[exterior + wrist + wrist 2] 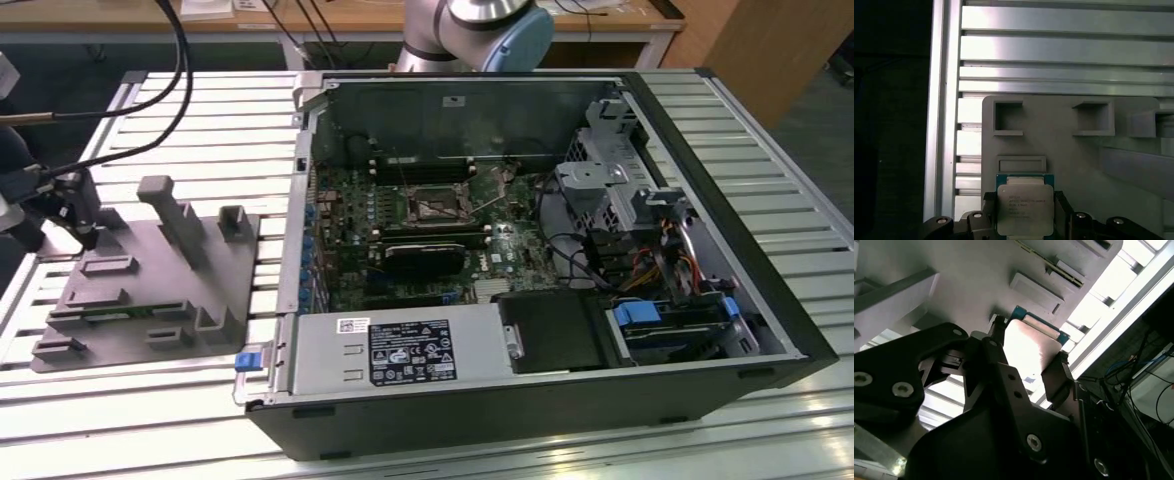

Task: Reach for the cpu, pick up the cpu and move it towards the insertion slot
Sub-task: 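Pick up the cpu and move it towards the insertion slot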

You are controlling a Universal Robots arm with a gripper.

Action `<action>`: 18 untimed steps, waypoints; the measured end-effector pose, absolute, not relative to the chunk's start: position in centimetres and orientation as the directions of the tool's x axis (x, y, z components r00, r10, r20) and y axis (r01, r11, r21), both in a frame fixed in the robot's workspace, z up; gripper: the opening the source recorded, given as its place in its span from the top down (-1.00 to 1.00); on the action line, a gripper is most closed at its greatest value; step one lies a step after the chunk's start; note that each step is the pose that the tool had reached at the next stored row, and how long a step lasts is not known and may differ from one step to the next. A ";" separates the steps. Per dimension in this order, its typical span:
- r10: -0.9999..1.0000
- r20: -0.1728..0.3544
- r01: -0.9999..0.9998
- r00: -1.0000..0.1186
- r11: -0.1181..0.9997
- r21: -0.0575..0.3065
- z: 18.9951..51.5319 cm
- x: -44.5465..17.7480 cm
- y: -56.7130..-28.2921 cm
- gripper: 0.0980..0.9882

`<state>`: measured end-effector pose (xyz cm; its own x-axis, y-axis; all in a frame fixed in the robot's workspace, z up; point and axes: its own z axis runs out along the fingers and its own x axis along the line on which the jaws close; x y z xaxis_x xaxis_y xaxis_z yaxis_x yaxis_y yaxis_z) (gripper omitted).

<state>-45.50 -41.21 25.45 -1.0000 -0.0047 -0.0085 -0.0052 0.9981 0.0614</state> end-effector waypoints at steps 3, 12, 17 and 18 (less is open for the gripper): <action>-0.005 -0.009 -0.005 -1.000 0.998 0.061 26.3 -45.5 -41.2 0.00; -0.005 -0.011 -0.005 -1.000 0.998 0.061 29.1 -45.5 -41.2 0.00; -0.005 -0.012 -0.005 -1.000 0.998 0.061 30.9 -45.5 -41.2 0.00; -0.005 -0.012 -0.005 -1.000 0.998 0.061 31.3 -45.5 -41.2 0.00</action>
<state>-45.51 -41.21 31.26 -0.9999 -0.0047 -0.0122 -0.0054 0.9981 0.0613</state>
